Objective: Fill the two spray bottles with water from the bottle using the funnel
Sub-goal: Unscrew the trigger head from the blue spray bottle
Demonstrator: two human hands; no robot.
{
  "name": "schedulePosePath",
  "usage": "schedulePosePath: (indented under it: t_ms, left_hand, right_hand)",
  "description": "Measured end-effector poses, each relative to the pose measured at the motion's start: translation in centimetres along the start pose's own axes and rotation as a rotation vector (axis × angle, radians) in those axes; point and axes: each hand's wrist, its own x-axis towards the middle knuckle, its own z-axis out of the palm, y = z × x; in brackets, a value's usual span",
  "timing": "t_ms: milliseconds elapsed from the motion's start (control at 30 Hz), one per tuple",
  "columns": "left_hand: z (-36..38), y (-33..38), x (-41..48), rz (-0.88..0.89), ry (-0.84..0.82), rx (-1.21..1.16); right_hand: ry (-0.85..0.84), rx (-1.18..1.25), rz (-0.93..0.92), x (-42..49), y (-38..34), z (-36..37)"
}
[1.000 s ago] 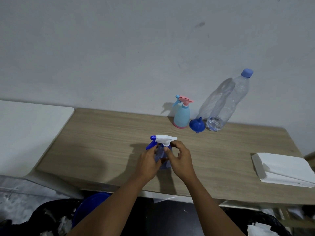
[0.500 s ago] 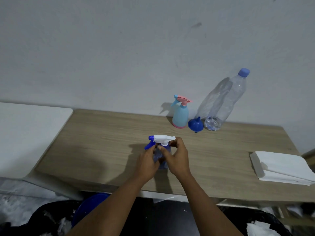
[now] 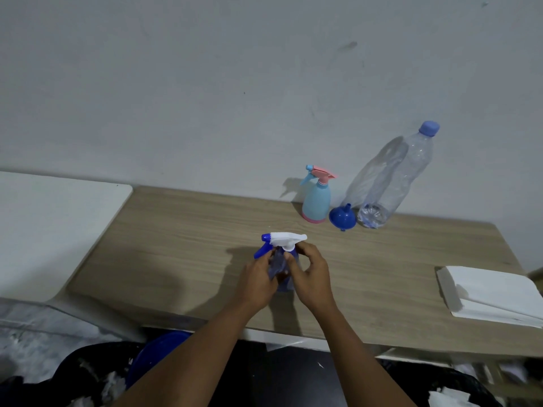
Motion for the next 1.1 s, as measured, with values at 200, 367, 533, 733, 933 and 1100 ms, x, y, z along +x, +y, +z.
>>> schedulePosePath:
  t_ms: [200, 367, 533, 733, 933, 1100]
  left_hand:
    - [0.0, -0.4, 0.0, 0.016, 0.005, 0.02]
    - [-0.1, -0.3, 0.0, 0.013, 0.007, -0.024]
    - [-0.3, 0.0, -0.1, 0.003, -0.006, 0.001]
    - [-0.6, 0.4, -0.4, 0.007, -0.014, 0.014]
    - [-0.5, 0.4, -0.2, 0.006, 0.006, 0.018]
    - [-0.2, 0.1, -0.3, -0.007, 0.005, 0.015]
  right_hand:
    - [0.028, 0.013, 0.04, 0.3, -0.7, 0.5]
    - [-0.027, 0.011, -0.015, -0.3, -0.2, 0.1]
    - [0.044, 0.036, 0.064, 0.1, -0.9, 0.8]
    - [-0.003, 0.015, 0.012, -0.1, -0.7, 0.5]
    - [0.008, -0.062, -0.008, 0.3, -0.5, 0.7]
    - [0.002, -0.17, -0.049, 0.4, 0.0, 0.6]
